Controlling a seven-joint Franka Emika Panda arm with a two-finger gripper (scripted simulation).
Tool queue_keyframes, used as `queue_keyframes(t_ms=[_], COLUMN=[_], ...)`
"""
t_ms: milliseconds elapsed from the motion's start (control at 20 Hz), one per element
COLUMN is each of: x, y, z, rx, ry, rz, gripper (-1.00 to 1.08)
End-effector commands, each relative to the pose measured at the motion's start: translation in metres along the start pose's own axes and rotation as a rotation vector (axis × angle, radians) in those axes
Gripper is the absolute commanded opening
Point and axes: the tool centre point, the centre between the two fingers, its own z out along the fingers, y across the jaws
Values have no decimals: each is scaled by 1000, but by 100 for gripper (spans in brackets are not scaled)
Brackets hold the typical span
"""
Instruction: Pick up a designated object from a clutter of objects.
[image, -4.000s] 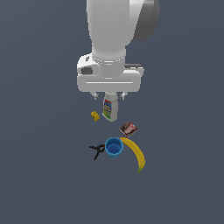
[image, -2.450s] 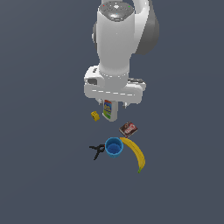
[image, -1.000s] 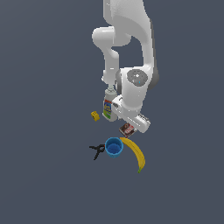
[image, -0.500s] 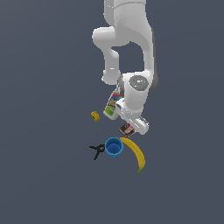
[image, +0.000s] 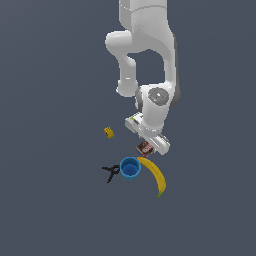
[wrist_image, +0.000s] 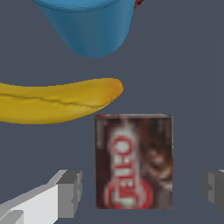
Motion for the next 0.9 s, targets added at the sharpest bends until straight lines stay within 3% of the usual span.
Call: queue_keyframes(t_ms=[0,700,750,850], x=[0,-1,-1,-1], y=[0,0,0,0], z=[5,48,48,48], rx=[0,0,0,0], ry=[0,0,0,0], rz=[1,3,3,3], gripper=[100,100,-100,-100])
